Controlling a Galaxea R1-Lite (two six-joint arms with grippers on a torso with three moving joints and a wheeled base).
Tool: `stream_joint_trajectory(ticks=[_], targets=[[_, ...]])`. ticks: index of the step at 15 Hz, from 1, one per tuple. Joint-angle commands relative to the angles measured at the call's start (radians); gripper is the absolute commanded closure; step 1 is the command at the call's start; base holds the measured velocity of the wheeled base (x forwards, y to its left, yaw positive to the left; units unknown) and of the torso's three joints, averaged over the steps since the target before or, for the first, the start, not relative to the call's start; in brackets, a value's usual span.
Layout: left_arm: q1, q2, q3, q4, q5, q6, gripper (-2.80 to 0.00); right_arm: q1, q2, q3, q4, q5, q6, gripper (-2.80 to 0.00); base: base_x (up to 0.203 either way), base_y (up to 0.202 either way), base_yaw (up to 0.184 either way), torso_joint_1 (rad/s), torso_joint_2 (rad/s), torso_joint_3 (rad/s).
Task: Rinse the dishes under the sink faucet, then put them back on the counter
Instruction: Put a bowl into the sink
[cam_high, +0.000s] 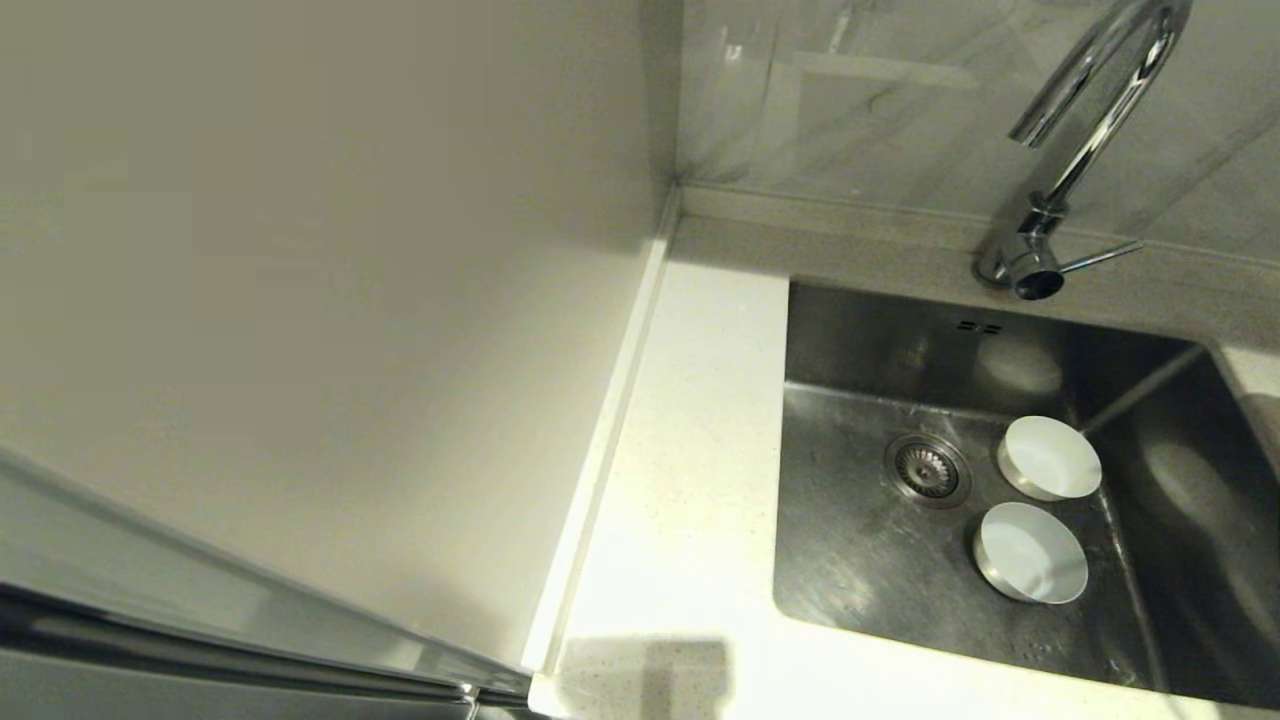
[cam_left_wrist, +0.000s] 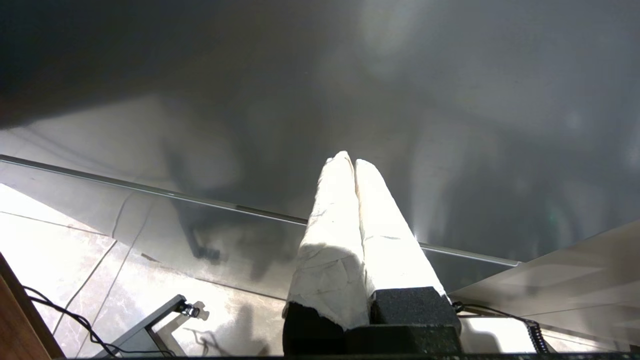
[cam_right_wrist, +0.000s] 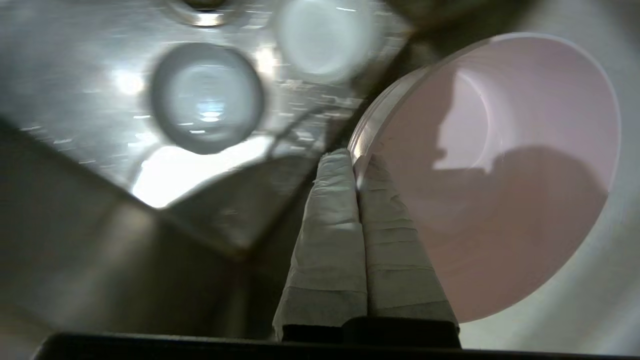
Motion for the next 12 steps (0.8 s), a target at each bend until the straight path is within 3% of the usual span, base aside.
stream_joint_trajectory(ticks=[1, 7, 9, 12], targets=[[0.001, -0.003, 0.0, 0.0, 0.0, -0.001, 0.0, 0.081, -0.076, 0.092, 0.002, -0.026, 0.003, 0.0, 0.0, 0.0, 0.0, 0.0, 0.0, 0.0], [0.001, -0.003, 0.0, 0.0, 0.0, -0.001, 0.0, 0.41, -0.123, 0.232, -0.021, -0.306, 0.16, 0.0, 0.0, 0.0, 0.0, 0.0, 0.0, 0.0], [0.001, -0.003, 0.0, 0.0, 0.001, -0.001, 0.0, 0.516, -0.106, 0.292, -0.081, -0.399, 0.272, 0.0, 0.0, 0.0, 0.0, 0.0, 0.0, 0.0], [0.001, -0.003, 0.0, 0.0, 0.001, -0.001, 0.0, 0.663, -0.065, 0.314, -0.137, -0.506, 0.508, 0.0, 0.0, 0.0, 0.0, 0.0, 0.0, 0.0]])
